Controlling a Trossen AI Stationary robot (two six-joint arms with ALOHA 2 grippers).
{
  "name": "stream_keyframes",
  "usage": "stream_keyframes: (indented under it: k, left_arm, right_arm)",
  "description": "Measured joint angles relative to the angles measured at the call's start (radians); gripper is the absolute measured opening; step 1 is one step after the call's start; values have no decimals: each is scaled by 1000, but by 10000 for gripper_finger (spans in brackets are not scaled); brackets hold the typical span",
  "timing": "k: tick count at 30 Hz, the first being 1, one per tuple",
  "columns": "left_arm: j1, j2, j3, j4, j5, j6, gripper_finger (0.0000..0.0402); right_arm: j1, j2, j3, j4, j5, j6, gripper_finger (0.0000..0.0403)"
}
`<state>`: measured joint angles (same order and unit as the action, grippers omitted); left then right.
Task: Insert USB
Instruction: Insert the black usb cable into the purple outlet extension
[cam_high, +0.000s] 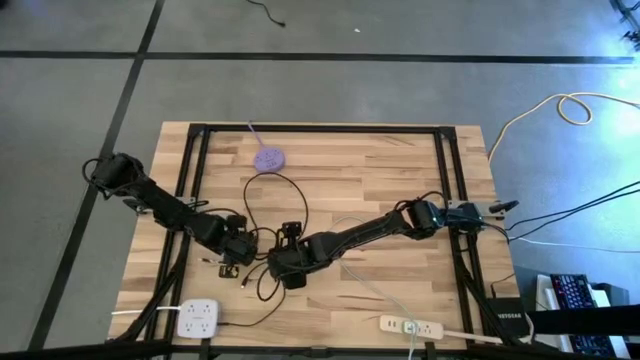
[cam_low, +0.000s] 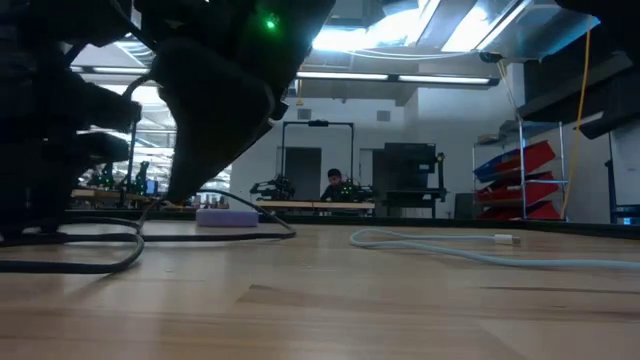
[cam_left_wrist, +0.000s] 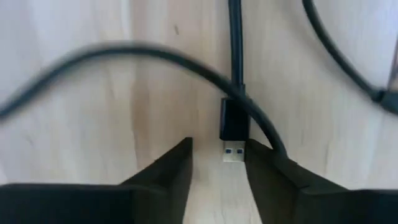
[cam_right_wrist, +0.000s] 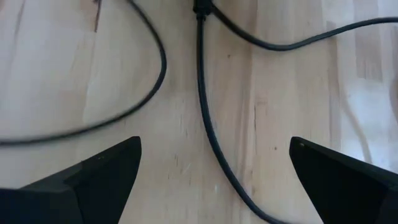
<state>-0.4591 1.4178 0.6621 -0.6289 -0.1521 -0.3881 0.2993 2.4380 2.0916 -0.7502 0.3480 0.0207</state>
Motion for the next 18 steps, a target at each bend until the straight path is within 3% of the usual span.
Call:
stream_keyframes:
  k: [6, 13, 18]
  left_arm:
    - [-27, -1, -2, 95, -38, 10, 189]
    - [-58, -2, -1, 103, -132, -46, 194]
    - [-74, 5, -46, 169, -147, -62, 194]
  right_arm:
    - [4, -6, -95, 125, -51, -26, 390]
    - [2, -8, -146, 179, 36, 4, 390]
    - [-6, -26, -239, 371, -44, -61, 390]
